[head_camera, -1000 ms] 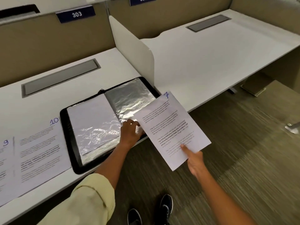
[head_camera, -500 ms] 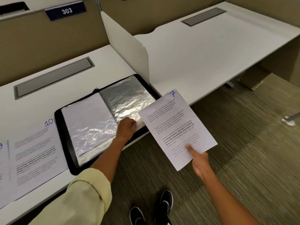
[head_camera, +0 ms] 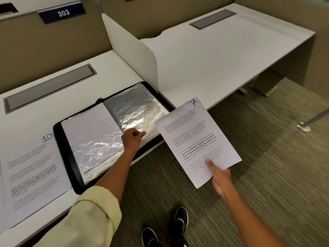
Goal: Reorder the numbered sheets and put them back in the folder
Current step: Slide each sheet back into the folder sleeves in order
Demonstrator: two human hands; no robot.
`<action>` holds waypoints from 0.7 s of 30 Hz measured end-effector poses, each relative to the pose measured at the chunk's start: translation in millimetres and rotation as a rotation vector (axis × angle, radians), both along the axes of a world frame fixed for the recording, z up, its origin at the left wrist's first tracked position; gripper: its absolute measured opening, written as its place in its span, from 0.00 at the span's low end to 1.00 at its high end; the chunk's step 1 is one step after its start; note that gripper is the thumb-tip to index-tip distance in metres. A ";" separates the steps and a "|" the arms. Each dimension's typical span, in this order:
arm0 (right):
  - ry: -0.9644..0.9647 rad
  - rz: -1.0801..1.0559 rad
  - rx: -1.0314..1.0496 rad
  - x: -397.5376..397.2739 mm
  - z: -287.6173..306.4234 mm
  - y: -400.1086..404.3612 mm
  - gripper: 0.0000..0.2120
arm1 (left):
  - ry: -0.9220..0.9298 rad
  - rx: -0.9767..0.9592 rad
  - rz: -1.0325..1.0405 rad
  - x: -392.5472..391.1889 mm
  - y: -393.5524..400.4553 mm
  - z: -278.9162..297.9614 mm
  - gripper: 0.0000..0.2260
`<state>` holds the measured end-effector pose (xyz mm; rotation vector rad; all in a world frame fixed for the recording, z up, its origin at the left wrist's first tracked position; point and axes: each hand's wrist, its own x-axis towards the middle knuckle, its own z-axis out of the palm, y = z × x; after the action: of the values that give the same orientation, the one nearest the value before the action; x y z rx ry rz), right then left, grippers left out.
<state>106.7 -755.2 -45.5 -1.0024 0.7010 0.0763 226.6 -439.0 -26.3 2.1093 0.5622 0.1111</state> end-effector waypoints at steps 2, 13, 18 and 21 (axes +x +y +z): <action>-0.005 -0.003 0.002 -1.4 0.6 1.2 0.25 | -0.007 -0.015 -0.008 0.0 2.0 -0.2 0.10; -0.010 -0.019 -0.019 -17.4 4.4 19.1 0.24 | -0.021 0.111 -0.196 -5.3 6.2 0.6 0.06; -0.043 0.005 -0.038 -27.2 6.1 28.6 0.27 | 0.007 0.144 -0.172 -2.6 4.5 -4.4 0.03; -0.062 0.018 -0.046 -34.0 7.0 32.0 0.31 | -0.014 0.138 -0.152 -0.8 2.7 -6.5 0.05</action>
<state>72.7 -723.2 -38.5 -1.0510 0.6391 0.0444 225.8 -436.2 -32.8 2.2758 0.3939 0.0806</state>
